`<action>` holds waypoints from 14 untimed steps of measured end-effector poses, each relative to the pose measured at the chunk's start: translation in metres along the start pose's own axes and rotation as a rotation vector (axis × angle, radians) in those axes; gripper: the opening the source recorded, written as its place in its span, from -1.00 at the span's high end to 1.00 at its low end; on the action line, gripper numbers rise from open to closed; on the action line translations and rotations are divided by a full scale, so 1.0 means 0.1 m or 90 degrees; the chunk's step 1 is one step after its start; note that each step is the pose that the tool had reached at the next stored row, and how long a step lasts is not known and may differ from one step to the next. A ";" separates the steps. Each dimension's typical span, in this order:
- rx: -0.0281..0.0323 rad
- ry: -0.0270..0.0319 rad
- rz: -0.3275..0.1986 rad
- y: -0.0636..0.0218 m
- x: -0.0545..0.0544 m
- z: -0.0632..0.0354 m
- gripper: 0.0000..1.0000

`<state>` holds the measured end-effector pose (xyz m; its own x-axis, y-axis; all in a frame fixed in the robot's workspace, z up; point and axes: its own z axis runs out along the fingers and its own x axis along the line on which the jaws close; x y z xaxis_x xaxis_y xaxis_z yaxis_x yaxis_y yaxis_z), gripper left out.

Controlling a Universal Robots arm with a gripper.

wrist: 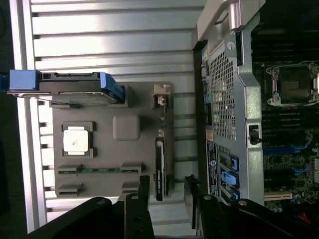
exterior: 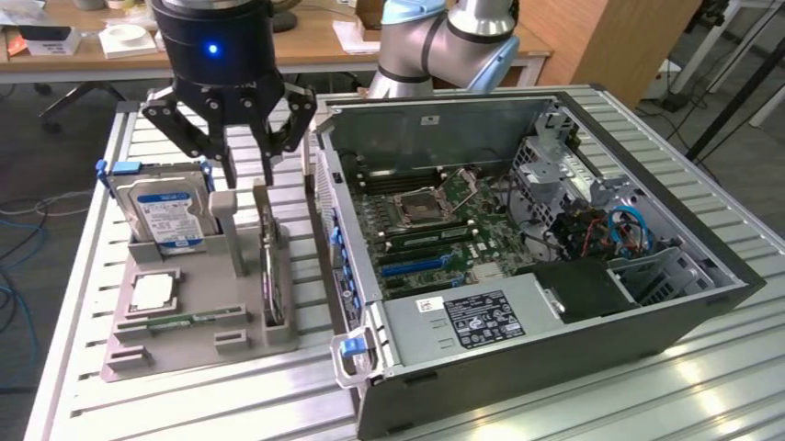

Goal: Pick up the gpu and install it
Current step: 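Pick up the gpu and move the gpu toward the slot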

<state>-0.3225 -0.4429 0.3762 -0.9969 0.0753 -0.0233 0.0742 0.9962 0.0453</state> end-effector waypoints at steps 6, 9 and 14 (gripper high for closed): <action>0.0000 0.0000 0.000 -0.005 0.00 0.109 0.18; 0.0000 0.0000 0.000 -0.008 0.00 0.164 0.18; 0.0000 0.0000 0.000 -0.011 0.01 0.254 0.18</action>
<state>-0.3225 -0.4429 0.3507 -0.9969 0.0753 -0.0233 0.0742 0.9962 0.0453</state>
